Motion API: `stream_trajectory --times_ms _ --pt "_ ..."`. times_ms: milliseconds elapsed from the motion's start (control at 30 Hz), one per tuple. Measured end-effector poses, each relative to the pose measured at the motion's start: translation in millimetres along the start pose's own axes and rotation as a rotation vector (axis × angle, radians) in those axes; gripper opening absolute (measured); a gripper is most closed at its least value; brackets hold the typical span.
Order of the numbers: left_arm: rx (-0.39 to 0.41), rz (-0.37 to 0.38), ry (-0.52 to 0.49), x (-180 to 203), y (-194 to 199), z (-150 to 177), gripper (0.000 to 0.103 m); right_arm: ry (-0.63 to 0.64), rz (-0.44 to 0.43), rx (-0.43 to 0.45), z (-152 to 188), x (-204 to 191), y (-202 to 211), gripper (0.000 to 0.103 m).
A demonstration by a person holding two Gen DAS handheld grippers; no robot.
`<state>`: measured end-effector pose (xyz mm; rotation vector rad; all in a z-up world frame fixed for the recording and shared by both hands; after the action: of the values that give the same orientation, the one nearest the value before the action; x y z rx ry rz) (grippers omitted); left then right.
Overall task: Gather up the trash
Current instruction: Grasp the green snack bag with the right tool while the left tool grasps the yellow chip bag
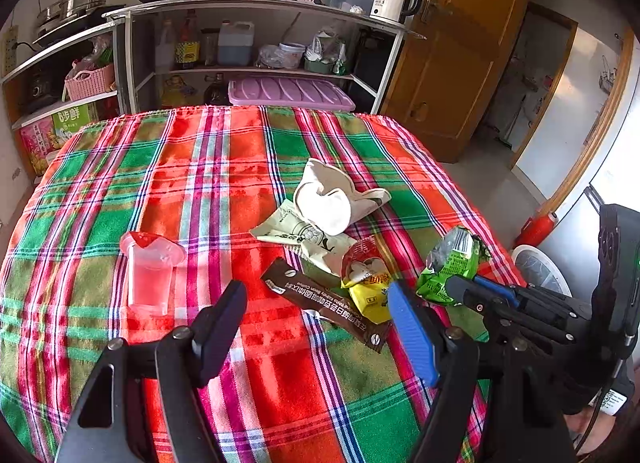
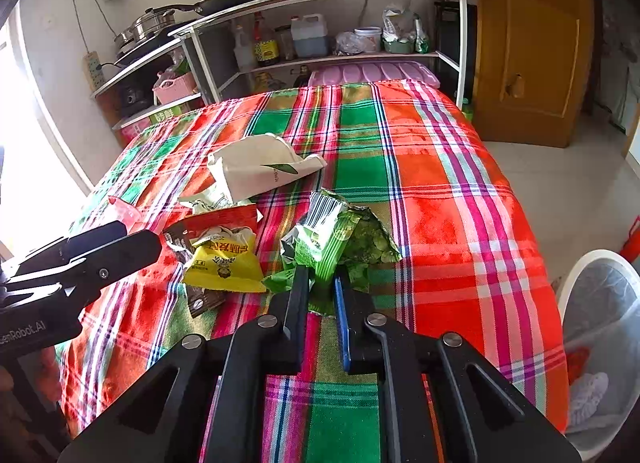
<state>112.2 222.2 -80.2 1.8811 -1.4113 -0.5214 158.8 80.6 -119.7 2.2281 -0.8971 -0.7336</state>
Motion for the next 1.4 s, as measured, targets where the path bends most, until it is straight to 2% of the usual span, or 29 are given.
stream_trajectory --times_ms 300,633,800,967,1300,1400 --pt "-0.027 -0.027 0.002 0 -13 3 0.075 0.012 -0.004 0.012 -2 0 1 0.011" --pt "-0.012 -0.008 -0.041 29 -19 -4 0.075 0.008 0.01 0.024 -3 3 5 0.011" --pt "-0.049 -0.034 -0.057 34 -34 -1 0.073 0.002 0.006 0.025 -3 7 6 0.011" --pt "-0.044 -0.043 -0.054 34 -37 -1 0.059 0.012 0.02 0.029 -3 10 7 0.011" --pt "-0.051 -0.011 -0.063 39 -39 -1 0.042 0.009 0.011 0.037 -4 14 9 0.011" --pt "-0.053 -0.005 -0.063 39 -40 0 0.04 0.01 0.009 0.038 -4 14 9 0.011"
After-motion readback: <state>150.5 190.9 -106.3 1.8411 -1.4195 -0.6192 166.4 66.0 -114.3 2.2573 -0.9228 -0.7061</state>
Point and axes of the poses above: each gripper's, at about its wrist camera, not at the fingertips, and y roughly against the way its jaws point, x to its right, z to its underside, the point moved 10 cm from there along -y, roughly the way its jaws point, and after that the axes turned 9 degrees about -z, right-handed, at the moved point
